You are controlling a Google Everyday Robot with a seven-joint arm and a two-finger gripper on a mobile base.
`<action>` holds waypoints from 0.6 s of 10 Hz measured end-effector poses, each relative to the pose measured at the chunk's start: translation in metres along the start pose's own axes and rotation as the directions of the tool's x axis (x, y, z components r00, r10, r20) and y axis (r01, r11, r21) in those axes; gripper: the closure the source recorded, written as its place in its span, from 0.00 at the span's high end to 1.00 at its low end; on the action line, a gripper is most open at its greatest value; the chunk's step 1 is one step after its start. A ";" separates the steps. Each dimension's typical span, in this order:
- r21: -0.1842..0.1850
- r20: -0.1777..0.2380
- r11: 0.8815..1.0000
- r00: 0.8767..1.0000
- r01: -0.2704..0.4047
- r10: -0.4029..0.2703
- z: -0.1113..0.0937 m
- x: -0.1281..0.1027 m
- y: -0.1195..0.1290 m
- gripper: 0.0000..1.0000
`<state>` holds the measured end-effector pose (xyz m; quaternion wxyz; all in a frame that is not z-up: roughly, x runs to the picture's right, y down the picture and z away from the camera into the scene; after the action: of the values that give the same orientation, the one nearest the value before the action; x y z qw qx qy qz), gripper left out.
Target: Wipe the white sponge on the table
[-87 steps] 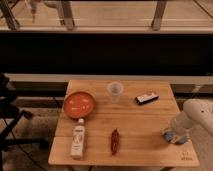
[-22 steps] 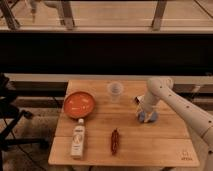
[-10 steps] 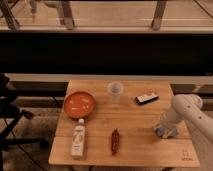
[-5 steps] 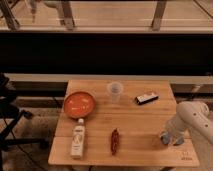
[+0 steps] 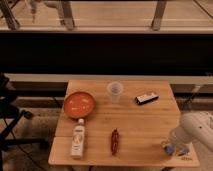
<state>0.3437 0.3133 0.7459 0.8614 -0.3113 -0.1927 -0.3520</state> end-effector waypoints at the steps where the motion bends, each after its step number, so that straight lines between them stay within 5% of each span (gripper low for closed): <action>1: -0.006 -0.005 1.000 1.000 0.027 -0.027 0.000 -0.012 -0.001 0.00; 6: -0.044 0.030 0.979 0.979 0.201 -0.199 0.012 -0.086 -0.027 0.00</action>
<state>0.2640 0.3481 0.7177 0.8117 -0.3148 -0.2254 -0.4373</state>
